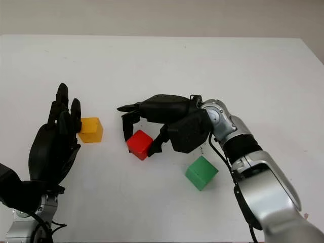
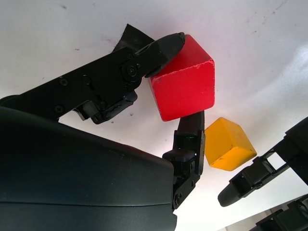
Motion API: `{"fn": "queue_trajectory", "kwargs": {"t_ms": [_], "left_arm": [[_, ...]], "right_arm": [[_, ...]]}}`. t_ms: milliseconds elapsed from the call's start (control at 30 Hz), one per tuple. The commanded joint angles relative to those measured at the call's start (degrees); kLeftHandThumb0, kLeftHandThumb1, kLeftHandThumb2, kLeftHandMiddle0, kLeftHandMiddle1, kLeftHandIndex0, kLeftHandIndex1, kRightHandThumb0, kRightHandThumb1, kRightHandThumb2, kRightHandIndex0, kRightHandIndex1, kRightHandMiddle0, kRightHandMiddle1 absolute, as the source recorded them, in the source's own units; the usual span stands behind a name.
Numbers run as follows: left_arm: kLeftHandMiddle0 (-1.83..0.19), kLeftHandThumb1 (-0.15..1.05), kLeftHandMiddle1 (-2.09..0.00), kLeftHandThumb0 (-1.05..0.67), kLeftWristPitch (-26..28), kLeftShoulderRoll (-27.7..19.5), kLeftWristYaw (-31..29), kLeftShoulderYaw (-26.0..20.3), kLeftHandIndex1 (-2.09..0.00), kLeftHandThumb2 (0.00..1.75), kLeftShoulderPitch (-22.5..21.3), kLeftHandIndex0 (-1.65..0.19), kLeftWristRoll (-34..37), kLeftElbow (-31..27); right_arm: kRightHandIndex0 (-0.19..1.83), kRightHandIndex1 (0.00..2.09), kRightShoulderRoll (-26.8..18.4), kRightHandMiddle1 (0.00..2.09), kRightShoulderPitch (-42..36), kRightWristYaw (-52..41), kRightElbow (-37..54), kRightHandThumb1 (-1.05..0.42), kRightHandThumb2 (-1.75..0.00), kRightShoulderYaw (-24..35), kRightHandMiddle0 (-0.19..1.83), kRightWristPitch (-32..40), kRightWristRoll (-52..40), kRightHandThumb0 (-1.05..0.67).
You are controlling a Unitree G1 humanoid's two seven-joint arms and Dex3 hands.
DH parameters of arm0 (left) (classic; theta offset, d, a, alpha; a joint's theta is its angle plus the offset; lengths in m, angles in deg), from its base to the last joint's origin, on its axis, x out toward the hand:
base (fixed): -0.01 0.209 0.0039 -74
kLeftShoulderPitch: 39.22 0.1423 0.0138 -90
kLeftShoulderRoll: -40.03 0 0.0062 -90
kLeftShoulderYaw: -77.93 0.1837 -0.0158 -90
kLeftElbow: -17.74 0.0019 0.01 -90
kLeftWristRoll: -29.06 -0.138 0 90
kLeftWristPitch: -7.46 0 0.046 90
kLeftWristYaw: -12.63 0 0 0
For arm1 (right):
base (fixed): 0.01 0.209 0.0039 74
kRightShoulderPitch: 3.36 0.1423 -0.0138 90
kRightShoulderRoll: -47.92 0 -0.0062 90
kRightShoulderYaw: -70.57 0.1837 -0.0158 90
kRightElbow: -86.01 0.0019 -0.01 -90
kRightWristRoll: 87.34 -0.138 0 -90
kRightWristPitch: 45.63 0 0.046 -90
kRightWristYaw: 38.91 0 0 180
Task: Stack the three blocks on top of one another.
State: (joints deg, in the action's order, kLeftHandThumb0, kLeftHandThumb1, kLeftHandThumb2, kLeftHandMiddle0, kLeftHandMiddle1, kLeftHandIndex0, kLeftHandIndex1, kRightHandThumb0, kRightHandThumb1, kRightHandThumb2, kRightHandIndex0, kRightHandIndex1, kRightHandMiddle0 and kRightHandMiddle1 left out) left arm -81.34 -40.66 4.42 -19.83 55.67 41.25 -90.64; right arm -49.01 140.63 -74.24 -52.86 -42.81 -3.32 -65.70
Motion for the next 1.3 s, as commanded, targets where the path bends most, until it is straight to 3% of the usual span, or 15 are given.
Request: {"fn": "queue_trajectory", "kwargs": {"t_ms": [0,867,967,1133,1267], "left_arm": [[0.19,1.05,0.00,-0.74,-0.1,0.1,-0.2,-0.1,0.00,0.69,0.2,0.19,0.6,-0.6],[0.19,1.05,0.00,-0.75,0.6,0.0,0.0,-0.2,0.00,0.68,0.3,0.19,0.5,-1.2],[0.19,1.05,0.00,-0.75,0.5,-0.1,-0.1,-0.3,0.00,0.68,0.3,0.19,0.5,-1.1],[0.19,1.05,0.00,-0.75,0.6,-0.1,-0.3,-0.5,0.00,0.68,0.4,0.19,0.7,-1.1],[0.19,1.05,0.00,-0.74,0.8,-0.1,0.0,-0.4,0.00,0.68,0.5,0.19,0.4,-1.4]], "right_arm": [[0.13,0.05,-0.3,1.50,1.6,0.7,-0.3,-0.92,-0.05,0.2,0.43,-0.8,0.5,-0.47],[0.13,0.05,-1.5,1.47,3.2,2.2,-2.5,-0.91,-0.05,0.3,0.43,-0.7,2.1,-0.45],[0.08,0.04,-1.6,1.26,3.5,0.5,-2.3,-0.89,-0.05,0.0,0.26,0.3,2.2,-0.49],[-0.08,0.04,-2.1,0.56,3.5,-3.0,-1.2,-0.87,-0.05,-0.1,0.16,2.3,2.0,-0.58],[-0.14,0.03,-2.5,0.39,3.0,-4.4,0.0,-0.87,-0.05,0.0,0.13,2.9,1.8,-0.62]]}}
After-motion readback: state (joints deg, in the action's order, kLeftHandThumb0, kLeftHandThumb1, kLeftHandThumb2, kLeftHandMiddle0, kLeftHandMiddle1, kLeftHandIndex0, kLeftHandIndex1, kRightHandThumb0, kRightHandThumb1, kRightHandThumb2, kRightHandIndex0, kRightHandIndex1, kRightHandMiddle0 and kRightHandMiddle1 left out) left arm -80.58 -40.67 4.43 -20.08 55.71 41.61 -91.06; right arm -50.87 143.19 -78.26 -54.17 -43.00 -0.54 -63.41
